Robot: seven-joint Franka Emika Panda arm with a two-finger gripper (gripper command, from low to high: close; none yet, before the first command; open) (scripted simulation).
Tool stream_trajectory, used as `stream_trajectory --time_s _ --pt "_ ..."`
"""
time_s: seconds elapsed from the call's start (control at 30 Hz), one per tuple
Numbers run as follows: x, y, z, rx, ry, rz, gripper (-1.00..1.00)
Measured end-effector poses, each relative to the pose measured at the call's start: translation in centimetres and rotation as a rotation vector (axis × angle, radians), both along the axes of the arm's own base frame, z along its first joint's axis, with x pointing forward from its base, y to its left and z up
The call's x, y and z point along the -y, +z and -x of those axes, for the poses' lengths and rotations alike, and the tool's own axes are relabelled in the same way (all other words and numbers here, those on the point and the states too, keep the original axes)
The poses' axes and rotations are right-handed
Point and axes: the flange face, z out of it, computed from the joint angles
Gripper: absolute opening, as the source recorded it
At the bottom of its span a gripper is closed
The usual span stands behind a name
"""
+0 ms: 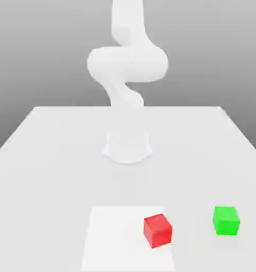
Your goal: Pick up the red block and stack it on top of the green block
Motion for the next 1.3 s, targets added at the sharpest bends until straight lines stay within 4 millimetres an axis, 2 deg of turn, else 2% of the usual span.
stream_trajectory --time_s 0.07,0.17,0.33,0.47,0.63,0.7,0.77,0.9,0.93,1.13,1.2,1.3 --pt "-0.6 -4.2 -2.5 -0.07 0.031 0.012 0.0" --pt "-1.7 -10.6 -5.3 -0.169 0.075 0.03 0.0" --pt "-3.4 -21.4 -7.7 -0.331 0.15 0.061 0.0" --pt "-4.7 -30.1 -7.6 -0.461 0.212 0.087 0.0" --pt "-6.2 -40.4 -5.2 -0.622 0.294 0.123 0.0" --pt "-6.5 -44.0 -3.8 -0.68 0.322 0.135 0.0" --pt "-6.4 -46.7 -3.4 -0.7 0.328 0.139 0.0" --pt "-6.4 -51.2 -3.1 -0.707 0.331 0.139 0.0" --pt "-6.4 -51.8 -3.1 -0.707 0.331 0.139 -1.0" --pt "-6.4 -52.1 -3.1 -0.707 0.331 0.14 -1.0" --pt "-6.4 -50.9 -3.1 -0.707 0.331 0.14 -1.0" --pt "-6.4 -47.9 -3.2 -0.707 0.331 0.14 -1.0"
